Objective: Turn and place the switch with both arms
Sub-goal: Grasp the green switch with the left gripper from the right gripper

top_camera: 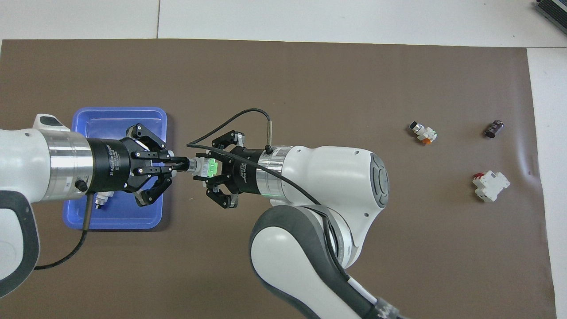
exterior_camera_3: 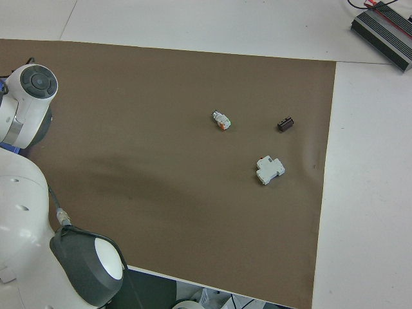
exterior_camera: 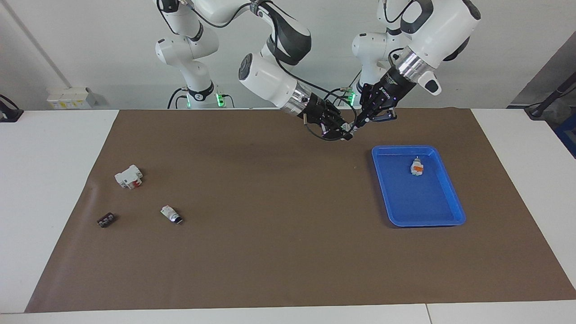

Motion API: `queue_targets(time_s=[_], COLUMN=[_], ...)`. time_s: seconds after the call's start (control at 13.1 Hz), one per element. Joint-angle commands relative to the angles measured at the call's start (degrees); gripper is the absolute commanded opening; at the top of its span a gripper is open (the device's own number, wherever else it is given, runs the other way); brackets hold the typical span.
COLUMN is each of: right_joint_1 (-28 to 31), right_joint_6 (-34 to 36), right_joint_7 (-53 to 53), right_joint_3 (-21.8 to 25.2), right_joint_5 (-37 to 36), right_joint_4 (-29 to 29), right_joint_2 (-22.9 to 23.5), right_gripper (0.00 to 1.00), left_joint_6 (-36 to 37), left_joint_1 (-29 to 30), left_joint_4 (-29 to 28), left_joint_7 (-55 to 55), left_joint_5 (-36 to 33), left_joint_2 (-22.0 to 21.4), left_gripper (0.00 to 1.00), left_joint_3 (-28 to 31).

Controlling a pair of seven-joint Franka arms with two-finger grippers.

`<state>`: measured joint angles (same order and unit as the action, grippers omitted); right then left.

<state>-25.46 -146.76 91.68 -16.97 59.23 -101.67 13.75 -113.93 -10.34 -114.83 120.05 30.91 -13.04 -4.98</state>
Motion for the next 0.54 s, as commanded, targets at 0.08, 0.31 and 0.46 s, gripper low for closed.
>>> queue_targets(time_s=[0.08,0.31,0.46], right_joint_1=[0.8,1.0,1.3], right_joint_6=[-0.4,-0.2,0.2], right_joint_7=[1.5,1.6,1.7], right_joint_3=[-0.1,-0.1,-0.1], right_joint_5=[-0.8,-0.8,-0.8], right_joint_4=[0.2,0.2,0.2], right_joint_2=[-1.1,-1.1,-1.3], right_gripper=[0.00,0.00,0.00], left_joint_6=[-1.4,0.0,0.5], left_joint_1=[1.9,2.6,4.4], left_joint_4=[-1.8,-1.8,-2.2], left_joint_7=[16.4,31.6,38.6], left_joint_5=[-4.6,-6.9,-7.1], left_joint_2=[-0.8,-0.8,-0.9], left_gripper=[0.00,0.00,0.00], left_joint_3=[0.9,0.9,0.9])
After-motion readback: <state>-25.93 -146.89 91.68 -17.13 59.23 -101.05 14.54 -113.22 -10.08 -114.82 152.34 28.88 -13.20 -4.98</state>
